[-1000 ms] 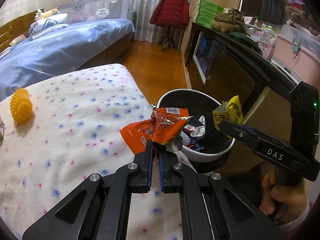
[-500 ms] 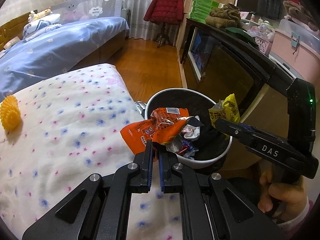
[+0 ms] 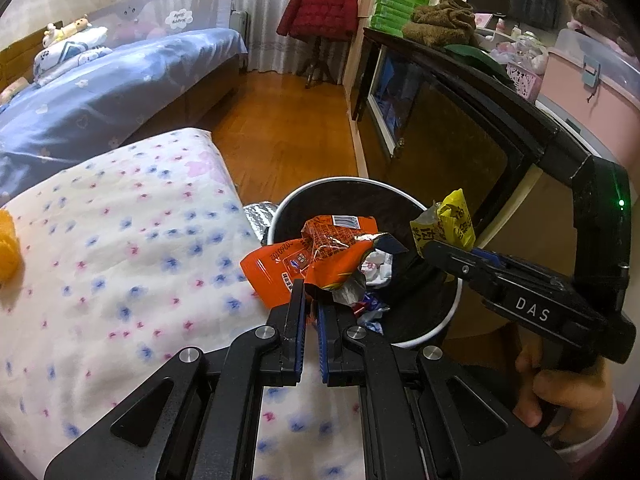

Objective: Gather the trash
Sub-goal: 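Lower both tools over the bin and open them to drop the packet and wrapper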

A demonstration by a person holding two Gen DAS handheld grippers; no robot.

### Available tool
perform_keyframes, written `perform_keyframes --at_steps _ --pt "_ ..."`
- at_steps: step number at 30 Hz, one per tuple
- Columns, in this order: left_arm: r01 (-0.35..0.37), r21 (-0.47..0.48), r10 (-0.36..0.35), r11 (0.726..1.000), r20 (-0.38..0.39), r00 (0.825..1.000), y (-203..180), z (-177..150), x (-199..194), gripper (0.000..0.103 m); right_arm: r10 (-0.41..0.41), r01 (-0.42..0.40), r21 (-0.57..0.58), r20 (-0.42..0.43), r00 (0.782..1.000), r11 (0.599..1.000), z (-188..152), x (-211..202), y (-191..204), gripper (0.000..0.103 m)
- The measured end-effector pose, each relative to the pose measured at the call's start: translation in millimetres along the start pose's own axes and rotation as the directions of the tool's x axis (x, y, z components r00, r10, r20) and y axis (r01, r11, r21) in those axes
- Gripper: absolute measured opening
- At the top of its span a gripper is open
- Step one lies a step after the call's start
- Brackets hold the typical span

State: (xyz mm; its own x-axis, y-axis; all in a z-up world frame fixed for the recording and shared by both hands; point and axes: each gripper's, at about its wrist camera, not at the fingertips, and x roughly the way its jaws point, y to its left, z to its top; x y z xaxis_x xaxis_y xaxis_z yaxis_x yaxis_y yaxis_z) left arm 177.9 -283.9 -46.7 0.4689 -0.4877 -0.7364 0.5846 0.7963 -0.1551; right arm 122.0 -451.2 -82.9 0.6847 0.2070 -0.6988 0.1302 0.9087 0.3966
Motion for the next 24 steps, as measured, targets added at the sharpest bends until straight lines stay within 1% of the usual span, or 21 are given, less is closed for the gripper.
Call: perform_keyframes --at_steps 18,24 --pt "0.017 0.002 -0.017 1.000 -0.033 0.999 -6 9 22 0.004 -0.025 0.025 0.009 -0.028 0.999 1.000 9 10 -12 0.034" --pt "0.028 0.010 -0.028 1.000 -0.040 0.999 -7 10 26 0.004 -0.024 0.025 0.022 -0.036 0.999 0.999 11 14 -16 0.036"
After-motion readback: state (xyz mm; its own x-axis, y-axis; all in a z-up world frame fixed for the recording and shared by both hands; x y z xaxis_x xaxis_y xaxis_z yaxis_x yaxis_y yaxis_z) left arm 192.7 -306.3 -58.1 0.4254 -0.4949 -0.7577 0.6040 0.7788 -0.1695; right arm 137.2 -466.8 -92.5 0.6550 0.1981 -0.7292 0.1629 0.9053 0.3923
